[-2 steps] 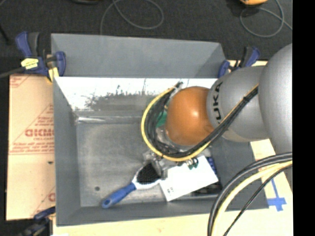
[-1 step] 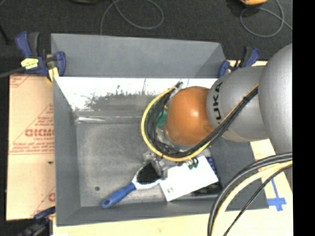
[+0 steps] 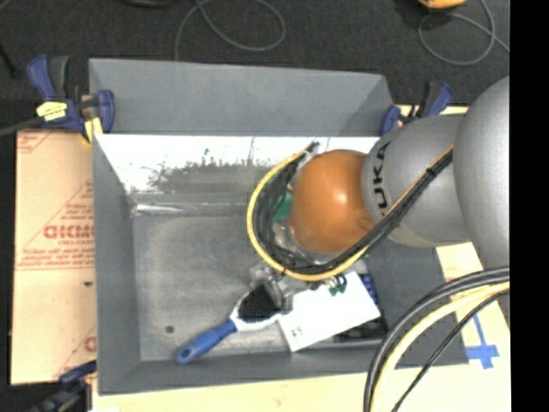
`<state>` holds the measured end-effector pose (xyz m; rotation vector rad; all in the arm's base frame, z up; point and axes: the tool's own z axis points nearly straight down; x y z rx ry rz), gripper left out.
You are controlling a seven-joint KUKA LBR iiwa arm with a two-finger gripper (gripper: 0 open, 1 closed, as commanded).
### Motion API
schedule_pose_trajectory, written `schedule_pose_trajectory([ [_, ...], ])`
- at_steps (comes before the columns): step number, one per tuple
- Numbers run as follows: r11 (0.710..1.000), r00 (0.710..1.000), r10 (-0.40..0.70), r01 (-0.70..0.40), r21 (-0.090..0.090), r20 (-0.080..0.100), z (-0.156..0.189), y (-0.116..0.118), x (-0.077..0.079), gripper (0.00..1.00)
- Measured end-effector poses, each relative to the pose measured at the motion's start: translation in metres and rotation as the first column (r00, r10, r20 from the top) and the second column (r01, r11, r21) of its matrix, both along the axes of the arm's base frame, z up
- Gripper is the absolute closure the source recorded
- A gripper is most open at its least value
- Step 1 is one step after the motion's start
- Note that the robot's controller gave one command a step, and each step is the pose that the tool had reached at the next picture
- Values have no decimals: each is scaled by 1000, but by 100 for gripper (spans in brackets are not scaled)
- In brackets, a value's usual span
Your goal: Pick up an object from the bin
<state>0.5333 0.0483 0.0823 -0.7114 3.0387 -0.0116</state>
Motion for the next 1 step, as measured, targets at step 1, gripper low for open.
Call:
schedule_pose_trajectory([
  [1,1000,1000,-2,2,1,-15,13,0,-3,100],
])
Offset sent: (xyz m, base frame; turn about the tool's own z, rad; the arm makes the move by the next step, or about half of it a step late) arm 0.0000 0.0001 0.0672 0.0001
